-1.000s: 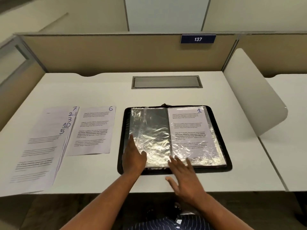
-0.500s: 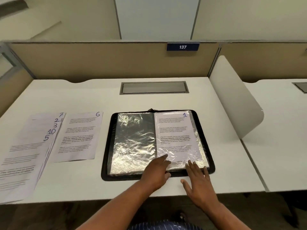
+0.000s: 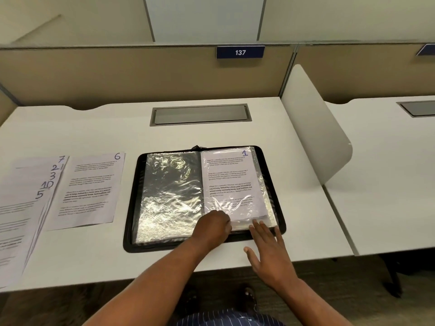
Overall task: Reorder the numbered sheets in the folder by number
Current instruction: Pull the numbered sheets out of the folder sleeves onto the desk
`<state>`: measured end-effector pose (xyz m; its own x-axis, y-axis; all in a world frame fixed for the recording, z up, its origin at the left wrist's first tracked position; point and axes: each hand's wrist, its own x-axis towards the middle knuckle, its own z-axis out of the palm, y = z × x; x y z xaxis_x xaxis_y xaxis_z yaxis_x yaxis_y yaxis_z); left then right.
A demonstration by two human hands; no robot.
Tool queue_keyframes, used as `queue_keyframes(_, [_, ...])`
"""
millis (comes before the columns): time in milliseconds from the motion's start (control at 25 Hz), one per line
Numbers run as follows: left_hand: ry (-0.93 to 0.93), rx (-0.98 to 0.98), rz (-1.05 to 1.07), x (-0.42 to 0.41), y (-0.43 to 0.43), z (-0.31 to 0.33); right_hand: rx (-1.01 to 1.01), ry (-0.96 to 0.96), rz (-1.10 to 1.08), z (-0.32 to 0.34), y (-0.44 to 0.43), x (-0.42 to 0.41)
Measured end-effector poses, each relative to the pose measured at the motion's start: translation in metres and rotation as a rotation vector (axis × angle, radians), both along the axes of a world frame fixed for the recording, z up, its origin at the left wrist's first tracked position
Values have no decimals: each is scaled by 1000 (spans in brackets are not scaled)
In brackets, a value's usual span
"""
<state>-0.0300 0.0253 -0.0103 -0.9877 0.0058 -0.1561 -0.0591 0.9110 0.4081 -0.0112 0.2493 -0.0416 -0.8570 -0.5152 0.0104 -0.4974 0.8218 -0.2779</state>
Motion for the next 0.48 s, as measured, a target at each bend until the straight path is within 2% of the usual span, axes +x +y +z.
queue_keyframes(200, [18, 151, 130, 1, -2, -4, -82, 76, 0, -2, -6, 2])
queue_keyframes(320, [69, 178, 167, 5, 0, -5, -174, 117, 79, -5, -13, 3])
queue_keyframes(480, [159, 172, 192, 14, 2, -13, -131, 41, 182, -3, -34, 1])
